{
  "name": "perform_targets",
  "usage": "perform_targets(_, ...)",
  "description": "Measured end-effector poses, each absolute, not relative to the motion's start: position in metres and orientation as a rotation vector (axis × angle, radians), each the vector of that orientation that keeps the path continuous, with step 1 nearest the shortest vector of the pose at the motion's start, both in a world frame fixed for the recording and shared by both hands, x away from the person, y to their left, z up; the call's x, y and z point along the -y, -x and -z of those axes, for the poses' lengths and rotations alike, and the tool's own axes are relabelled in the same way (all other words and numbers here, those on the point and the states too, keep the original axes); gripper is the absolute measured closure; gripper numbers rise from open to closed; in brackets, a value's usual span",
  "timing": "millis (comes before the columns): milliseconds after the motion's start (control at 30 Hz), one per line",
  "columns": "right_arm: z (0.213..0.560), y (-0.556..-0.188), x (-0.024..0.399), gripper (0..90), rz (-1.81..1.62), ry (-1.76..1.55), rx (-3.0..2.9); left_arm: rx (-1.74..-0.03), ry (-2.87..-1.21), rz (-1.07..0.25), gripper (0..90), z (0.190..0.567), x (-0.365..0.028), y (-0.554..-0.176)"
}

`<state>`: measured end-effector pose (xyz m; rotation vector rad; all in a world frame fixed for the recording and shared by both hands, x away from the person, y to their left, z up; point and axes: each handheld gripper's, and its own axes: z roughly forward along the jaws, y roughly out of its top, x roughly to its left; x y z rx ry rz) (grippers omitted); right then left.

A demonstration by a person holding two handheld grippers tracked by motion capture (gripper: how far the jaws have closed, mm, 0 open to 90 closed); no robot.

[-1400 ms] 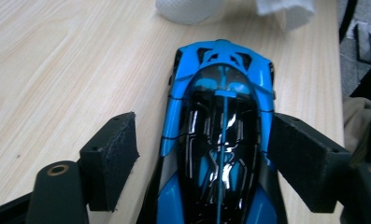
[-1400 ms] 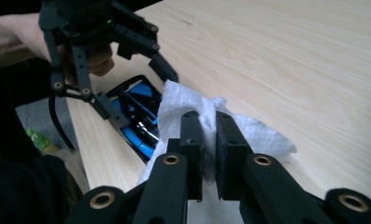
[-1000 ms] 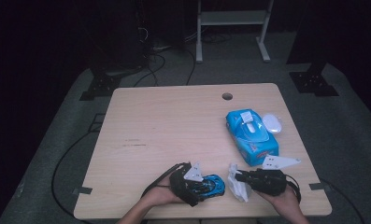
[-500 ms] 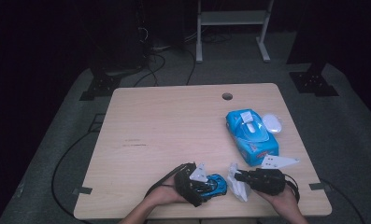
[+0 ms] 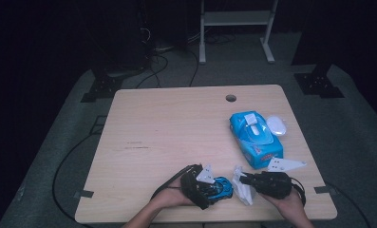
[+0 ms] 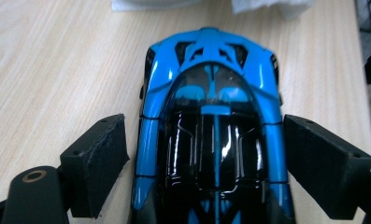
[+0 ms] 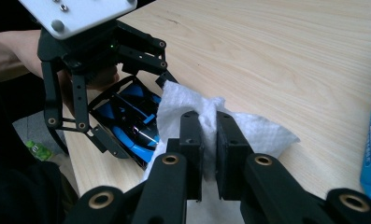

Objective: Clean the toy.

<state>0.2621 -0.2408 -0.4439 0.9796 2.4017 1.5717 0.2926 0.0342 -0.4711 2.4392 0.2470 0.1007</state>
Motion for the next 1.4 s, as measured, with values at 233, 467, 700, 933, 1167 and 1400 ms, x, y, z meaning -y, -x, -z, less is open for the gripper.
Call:
perform_targets(233,0.444,-0.262,0.241,82.1,-1.575,-0.975,-2.401,-0.254,-2.456,-0.106,12.2,0.473,-0.030,-0.293)
perform_targets(467,0.444,-0.262,0.242,81.9,-1.575,-0.982,-2.397,-0.215,-2.456,-0.121,27.4,0.465,-0.029,-0.290)
perform_targets(700,0.443,-0.261,0.245,81.9,-1.583,-0.987,-2.385,-0.211,-2.457,-0.110,27.7,0.465,-0.031,-0.291)
perform_targets(933,0.443,-0.262,0.246,81.9,-1.590,-0.999,-2.377,-0.225,-2.455,-0.131,27.8,0.462,-0.037,-0.293)
perform_targets(1167,0.443,-0.262,0.246,81.9,-1.591,-1.004,-2.374,-0.249,-2.448,-0.166,27.9,0.457,-0.047,-0.298)
perform_targets(1400,0.442,-0.263,0.248,81.9,-1.592,-1.008,-2.365,-0.309,-2.407,-0.230,27.9,0.443,-0.060,-0.317)
